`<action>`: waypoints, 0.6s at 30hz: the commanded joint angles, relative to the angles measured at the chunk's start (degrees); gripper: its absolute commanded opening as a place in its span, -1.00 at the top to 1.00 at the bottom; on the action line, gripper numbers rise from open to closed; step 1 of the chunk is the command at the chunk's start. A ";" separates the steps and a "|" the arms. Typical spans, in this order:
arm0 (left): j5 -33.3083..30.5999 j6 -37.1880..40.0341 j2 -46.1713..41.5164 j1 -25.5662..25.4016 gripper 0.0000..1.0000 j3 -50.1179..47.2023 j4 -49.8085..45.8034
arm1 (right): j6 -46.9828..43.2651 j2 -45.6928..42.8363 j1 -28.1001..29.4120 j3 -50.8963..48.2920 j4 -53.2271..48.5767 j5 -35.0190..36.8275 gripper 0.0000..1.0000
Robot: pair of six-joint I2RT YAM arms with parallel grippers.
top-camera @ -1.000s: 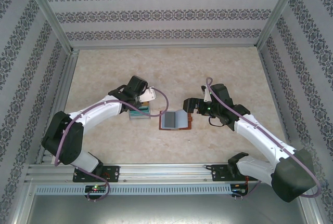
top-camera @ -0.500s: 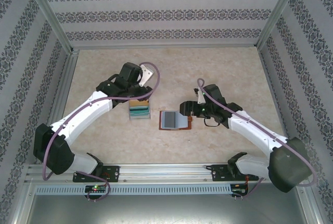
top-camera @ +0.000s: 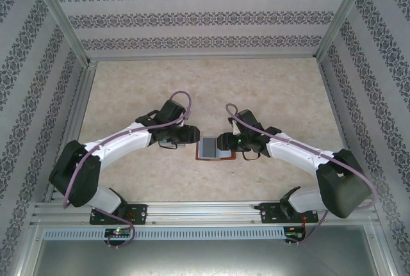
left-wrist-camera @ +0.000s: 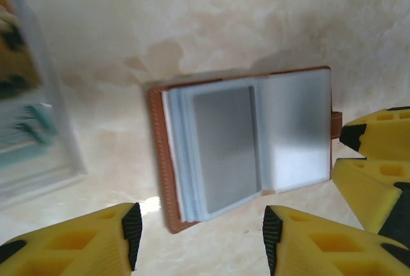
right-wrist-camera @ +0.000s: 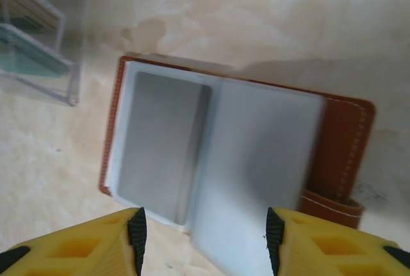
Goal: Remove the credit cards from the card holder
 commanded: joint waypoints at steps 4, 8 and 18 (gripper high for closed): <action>4.52 -8.62 6.19 -3.63 -0.08 0.18 8.06 | 1.02 0.79 -0.31 -2.91 -1.41 4.52 -0.02; 5.76 -9.23 9.74 -4.08 -0.05 0.59 8.49 | 1.11 2.29 -0.08 -3.36 -0.89 4.03 0.08; 6.66 -8.42 11.80 -4.52 0.02 1.87 8.83 | 1.37 6.04 0.79 -3.95 0.65 4.32 0.40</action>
